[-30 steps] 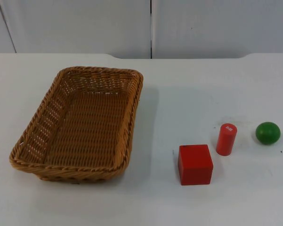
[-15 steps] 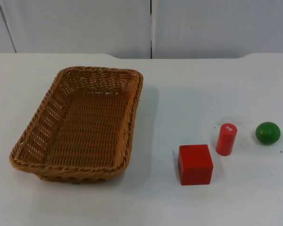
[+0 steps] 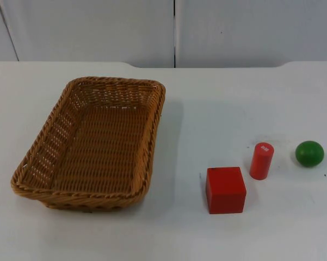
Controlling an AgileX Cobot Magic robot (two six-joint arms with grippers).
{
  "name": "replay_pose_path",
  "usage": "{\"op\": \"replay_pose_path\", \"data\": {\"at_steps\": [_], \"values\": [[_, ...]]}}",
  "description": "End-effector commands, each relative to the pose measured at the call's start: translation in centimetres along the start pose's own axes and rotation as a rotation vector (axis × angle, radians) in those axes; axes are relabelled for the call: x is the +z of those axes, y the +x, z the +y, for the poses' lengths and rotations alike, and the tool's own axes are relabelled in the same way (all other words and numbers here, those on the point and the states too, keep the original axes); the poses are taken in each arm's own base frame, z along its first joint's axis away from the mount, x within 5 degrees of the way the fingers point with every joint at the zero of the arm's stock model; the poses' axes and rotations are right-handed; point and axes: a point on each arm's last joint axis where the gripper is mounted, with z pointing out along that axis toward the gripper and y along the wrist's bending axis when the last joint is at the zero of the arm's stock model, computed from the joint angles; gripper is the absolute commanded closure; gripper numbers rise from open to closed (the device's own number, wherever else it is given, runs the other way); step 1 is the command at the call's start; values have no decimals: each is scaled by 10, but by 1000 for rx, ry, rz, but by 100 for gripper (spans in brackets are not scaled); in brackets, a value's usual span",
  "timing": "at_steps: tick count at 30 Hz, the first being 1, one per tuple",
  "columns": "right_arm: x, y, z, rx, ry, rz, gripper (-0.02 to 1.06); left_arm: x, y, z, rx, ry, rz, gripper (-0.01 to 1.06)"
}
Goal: Pick up the basket with the left hand and place the object to the left of the red cylinder into the basket with the right hand.
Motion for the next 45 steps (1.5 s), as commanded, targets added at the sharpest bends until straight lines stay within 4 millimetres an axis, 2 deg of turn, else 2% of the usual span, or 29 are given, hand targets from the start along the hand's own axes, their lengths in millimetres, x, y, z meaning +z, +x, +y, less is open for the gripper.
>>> {"op": "replay_pose_path", "data": {"at_steps": [1, 5, 11, 15, 27, 36, 40, 45], "values": [[1, 1, 0, -13, 5, -3, -1, 7, -9, -2, -4, 23, -18, 0], [1, 1, 0, -13, 5, -3, -1, 27, -21, -3, -10, 41, 12, 0], [1, 1, 0, -13, 5, -3, -1, 43, -36, -5, 7, 62, 62, 0], [1, 1, 0, -13, 5, -3, -1, 62, -53, -8, 29, 96, 119, 0], [1, 1, 0, -13, 5, -3, -1, 100, -72, -11, 48, 157, 203, 0], [1, 1, 0, -13, 5, -3, -1, 126, -97, -18, 38, 240, 214, 0], [1, 1, 0, -13, 5, -3, -1, 144, -107, -21, 56, 282, 230, 0], [1, 1, 0, -13, 5, -3, -1, 165, -110, -25, 64, 297, 277, 0]]}}
